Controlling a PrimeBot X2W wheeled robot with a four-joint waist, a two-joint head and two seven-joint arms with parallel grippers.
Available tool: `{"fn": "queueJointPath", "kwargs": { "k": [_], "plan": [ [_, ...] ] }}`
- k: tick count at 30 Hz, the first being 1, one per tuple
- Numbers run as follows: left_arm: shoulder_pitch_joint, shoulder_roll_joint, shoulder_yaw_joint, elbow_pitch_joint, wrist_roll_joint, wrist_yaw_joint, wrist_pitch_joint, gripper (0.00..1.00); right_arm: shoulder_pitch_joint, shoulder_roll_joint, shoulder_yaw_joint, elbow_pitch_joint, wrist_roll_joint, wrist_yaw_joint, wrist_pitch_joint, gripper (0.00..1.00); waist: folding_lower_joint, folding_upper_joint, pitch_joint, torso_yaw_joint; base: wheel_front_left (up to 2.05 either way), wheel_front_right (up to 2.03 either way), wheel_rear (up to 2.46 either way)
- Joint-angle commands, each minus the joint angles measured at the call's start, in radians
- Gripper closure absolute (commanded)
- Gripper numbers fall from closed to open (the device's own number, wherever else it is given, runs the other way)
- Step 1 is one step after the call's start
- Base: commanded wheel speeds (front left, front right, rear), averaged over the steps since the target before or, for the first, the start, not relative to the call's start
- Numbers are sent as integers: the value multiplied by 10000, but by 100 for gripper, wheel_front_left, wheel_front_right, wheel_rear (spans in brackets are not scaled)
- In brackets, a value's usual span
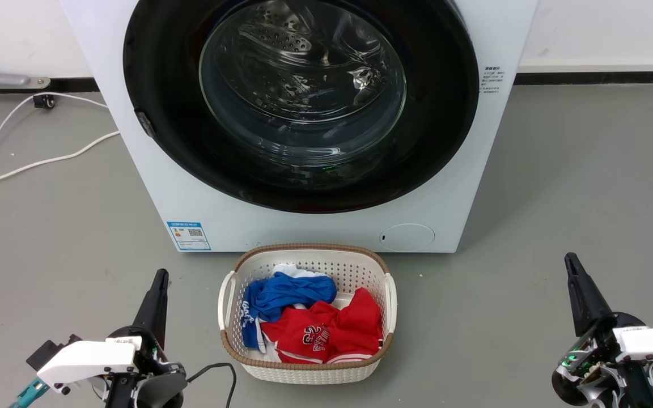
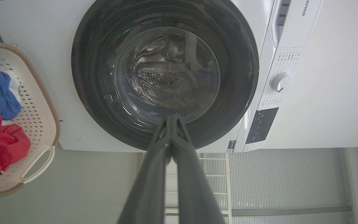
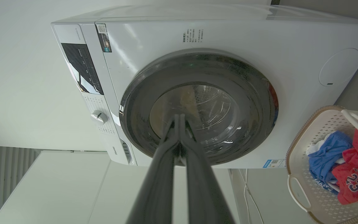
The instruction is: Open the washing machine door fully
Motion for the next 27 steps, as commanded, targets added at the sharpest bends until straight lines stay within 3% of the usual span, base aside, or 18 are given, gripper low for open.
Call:
{"fn": "queueJointPath", "kwargs": {
  "k": [1,22,23,27],
  "plan": [
    [-96,-6,34,12,43,-32,14,100,-105,36,-17,15,-50,29,17,100,0,0,0,0,0,0,0],
    [15,-12,1,23,8,2,8,100,14,29,-36,23,-41,0,10,100,0,0,0,0,0,0,0],
    [65,-23,-11,96,8,9,6,0,71,33,-29,93,-42,-2,4,0,0,0,0,0,0,0,0],
    [137,-36,-188,53,9,10,-111,0,193,45,88,26,-106,-1,-149,0,0,0,2,-3,0,0,0]
  ]
}}
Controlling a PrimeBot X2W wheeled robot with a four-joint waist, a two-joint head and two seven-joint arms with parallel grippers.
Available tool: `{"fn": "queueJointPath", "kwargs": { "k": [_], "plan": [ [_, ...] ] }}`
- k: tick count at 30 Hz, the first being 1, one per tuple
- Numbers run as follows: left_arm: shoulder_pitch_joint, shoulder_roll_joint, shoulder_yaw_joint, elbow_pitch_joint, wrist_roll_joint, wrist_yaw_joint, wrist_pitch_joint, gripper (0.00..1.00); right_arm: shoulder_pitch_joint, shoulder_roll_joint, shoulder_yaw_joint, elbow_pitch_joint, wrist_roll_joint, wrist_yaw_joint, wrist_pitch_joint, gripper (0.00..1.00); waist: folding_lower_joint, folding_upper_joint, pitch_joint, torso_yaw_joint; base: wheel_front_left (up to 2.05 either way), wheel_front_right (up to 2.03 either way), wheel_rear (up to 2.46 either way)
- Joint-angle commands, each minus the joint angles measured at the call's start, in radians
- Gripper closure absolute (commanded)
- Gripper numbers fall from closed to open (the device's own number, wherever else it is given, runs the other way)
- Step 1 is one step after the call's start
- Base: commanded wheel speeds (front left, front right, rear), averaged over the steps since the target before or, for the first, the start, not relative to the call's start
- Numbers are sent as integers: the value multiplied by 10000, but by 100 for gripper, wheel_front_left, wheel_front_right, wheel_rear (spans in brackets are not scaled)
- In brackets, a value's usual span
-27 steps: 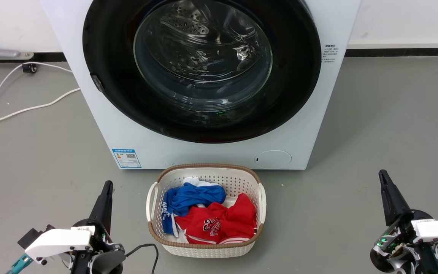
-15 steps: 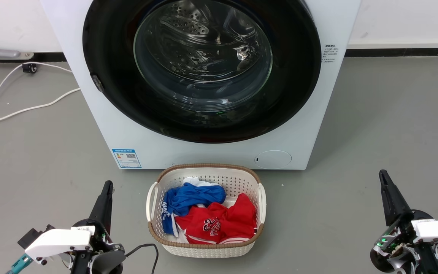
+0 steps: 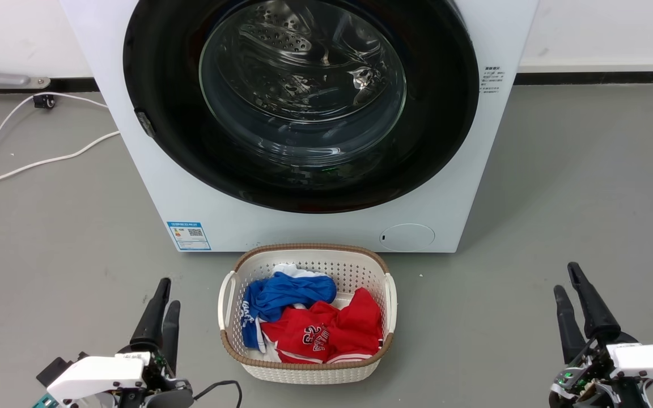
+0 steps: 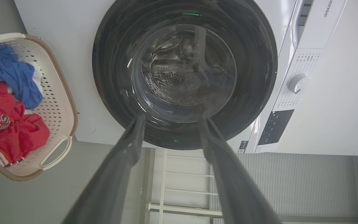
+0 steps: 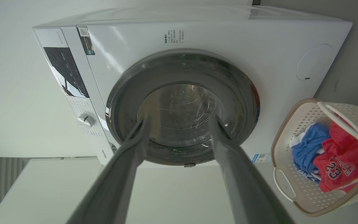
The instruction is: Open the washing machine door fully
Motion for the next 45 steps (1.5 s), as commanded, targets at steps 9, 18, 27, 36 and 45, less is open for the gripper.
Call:
{"fn": "queueJointPath", "kwargs": {
  "k": [9,18,27,36,45],
  "plan": [
    [-203,50,-574,-623,234,-7,-498,0,-50,-22,364,-580,-386,5,-501,0,0,0,0,1,0,0,0],
    [-335,156,-1024,-1068,2068,-12,-1034,0,16,-170,629,-976,-2290,8,-981,0,0,0,9,3,0,0,0],
    [-257,93,-1113,-1411,4254,-16,-1393,0,74,-130,664,-1364,-4073,10,-1279,0,0,0,36,-26,0,0,0],
    [-108,271,-1260,-1497,6401,-18,-1715,0,206,-90,502,-1693,-6564,12,-1309,0,0,0,-4,-35,0,0,0],
    [-28,543,-1572,-1439,8475,107,-2017,0,424,-5,368,-2059,-8549,14,-1215,0,0,0,-37,-63,0,0,0]
  ]
}}
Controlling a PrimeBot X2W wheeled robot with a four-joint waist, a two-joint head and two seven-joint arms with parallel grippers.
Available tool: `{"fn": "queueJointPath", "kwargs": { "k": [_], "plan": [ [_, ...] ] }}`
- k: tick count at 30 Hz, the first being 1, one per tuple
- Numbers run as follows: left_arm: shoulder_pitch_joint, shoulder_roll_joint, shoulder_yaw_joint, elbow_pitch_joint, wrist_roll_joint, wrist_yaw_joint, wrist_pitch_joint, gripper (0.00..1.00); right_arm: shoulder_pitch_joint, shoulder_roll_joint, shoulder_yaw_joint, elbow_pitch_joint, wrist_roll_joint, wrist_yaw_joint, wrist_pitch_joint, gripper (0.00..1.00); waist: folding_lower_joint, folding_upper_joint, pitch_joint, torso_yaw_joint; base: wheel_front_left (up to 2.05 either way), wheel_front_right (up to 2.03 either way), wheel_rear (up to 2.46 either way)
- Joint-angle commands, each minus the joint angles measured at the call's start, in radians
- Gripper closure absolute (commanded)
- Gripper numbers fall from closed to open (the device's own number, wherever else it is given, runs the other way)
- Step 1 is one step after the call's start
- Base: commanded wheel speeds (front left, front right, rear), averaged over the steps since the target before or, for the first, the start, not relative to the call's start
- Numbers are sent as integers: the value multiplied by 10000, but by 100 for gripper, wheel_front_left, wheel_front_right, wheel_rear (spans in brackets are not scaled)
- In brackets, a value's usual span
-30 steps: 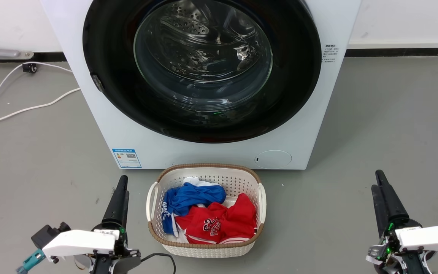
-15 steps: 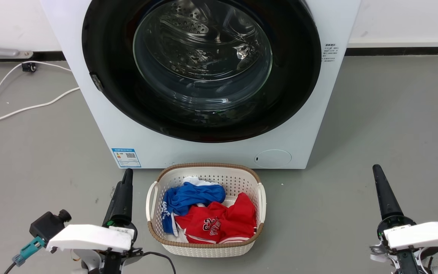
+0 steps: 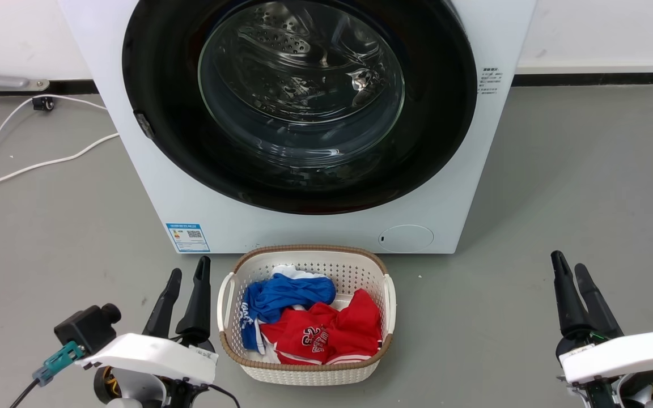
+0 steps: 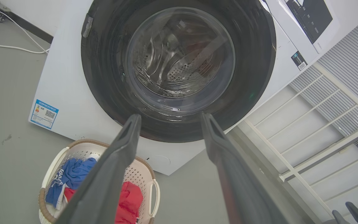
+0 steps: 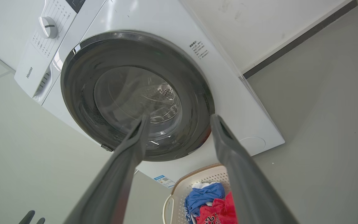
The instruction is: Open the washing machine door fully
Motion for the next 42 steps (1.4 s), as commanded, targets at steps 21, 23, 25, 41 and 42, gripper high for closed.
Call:
{"fn": "queueJointPath", "kwargs": {
  "k": [21,23,25,41,42],
  "plan": [
    [-119,735,-945,-68,3582,682,-694,0,295,42,-28,-638,-3332,17,301,0,0,0,-92,-102,0,0,0],
    [-124,781,-1020,-68,3787,730,-740,0,333,43,-25,-634,-3447,18,353,0,0,0,-98,-116,0,0,0],
    [-131,813,-1101,-44,3956,747,-799,0,348,45,-31,-662,-3671,18,406,0,0,0,-102,-126,0,0,0],
    [-190,841,-1394,276,5005,900,-1168,0,536,56,21,-967,-5313,22,433,0,0,0,-106,-182,0,0,0],
    [-195,856,-1406,300,5081,902,-1181,0,538,57,29,-982,-5405,22,430,0,0,0,-106,-186,0,0,0]
  ]
}}
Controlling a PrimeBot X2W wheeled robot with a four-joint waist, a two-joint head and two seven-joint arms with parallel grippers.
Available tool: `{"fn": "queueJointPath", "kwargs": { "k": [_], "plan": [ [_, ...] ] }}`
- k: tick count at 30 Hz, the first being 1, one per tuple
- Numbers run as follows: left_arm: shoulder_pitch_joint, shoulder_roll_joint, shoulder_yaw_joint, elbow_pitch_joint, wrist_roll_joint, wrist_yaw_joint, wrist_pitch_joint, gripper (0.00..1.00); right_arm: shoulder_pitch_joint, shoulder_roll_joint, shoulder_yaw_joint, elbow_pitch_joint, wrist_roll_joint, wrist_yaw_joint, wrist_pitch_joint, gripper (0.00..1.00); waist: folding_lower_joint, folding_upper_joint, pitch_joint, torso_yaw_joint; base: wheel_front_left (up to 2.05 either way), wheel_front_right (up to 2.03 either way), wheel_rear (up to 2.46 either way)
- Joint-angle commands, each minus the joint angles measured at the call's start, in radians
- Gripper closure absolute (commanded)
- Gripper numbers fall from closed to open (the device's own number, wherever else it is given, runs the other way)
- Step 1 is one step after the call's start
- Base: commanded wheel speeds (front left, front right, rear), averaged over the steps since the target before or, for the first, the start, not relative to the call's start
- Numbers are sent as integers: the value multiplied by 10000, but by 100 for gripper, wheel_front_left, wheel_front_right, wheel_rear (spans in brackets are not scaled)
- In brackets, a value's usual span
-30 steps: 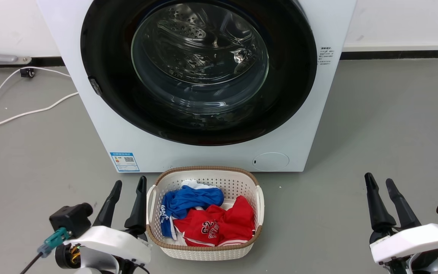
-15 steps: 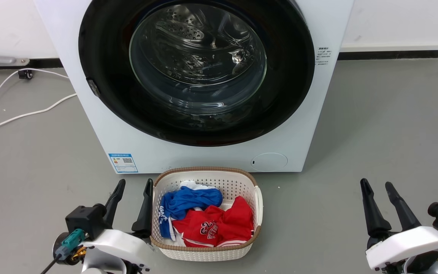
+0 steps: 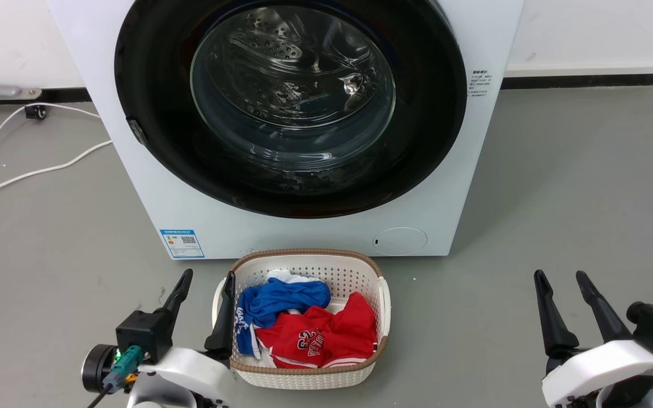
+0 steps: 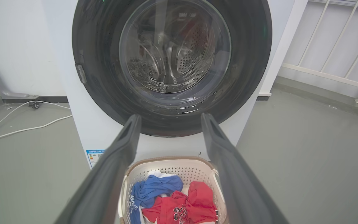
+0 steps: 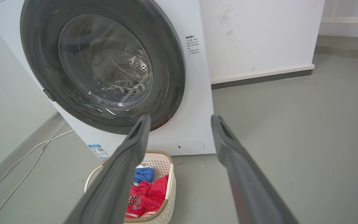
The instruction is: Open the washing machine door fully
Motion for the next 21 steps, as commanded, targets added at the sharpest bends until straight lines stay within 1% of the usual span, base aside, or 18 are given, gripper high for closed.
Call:
{"fn": "queueJointPath", "kwargs": {
  "k": [1,16,21],
  "plan": [
    [-178,74,-67,26,291,44,-100,0,12,14,23,-137,-293,20,-54,0,0,-1,0,-7,0,0,0],
    [-198,28,-135,258,1014,26,-388,0,111,23,136,-211,-1485,23,-223,0,0,-1,-50,-30,0,0,0],
    [-187,-32,-91,325,1172,-41,-478,0,139,27,167,-244,-1841,24,-255,0,0,-1,-57,-34,0,0,0]
  ]
}}
